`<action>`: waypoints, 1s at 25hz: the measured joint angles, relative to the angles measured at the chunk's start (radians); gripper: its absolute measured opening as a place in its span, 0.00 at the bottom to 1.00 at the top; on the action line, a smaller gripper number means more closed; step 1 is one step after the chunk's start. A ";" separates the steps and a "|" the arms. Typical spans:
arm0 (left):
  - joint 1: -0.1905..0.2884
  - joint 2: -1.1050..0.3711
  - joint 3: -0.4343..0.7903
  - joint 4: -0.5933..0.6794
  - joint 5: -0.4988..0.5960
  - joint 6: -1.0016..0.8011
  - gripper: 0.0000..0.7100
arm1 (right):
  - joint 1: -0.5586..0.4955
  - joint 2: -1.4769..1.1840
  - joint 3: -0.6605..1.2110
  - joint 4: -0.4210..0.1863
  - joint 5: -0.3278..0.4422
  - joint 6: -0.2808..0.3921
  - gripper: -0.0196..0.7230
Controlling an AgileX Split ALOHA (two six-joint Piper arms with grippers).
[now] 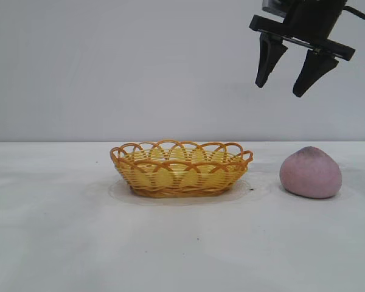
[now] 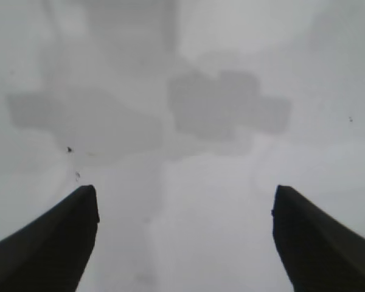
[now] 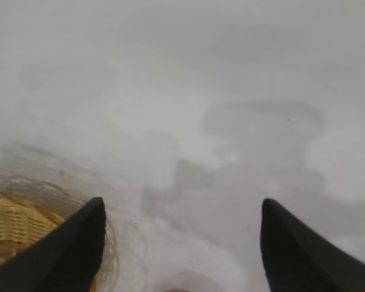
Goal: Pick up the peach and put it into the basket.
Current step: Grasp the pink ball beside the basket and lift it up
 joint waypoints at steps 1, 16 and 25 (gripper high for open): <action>0.000 -0.031 0.032 -0.005 -0.006 -0.002 0.73 | 0.000 0.000 0.000 0.000 0.000 0.000 0.65; 0.000 -0.819 0.542 -0.105 -0.095 -0.009 0.73 | 0.000 0.000 0.000 0.000 0.003 0.000 0.65; 0.000 -1.355 0.650 -0.114 0.031 -0.009 0.73 | 0.000 0.000 0.000 -0.002 0.009 0.000 0.65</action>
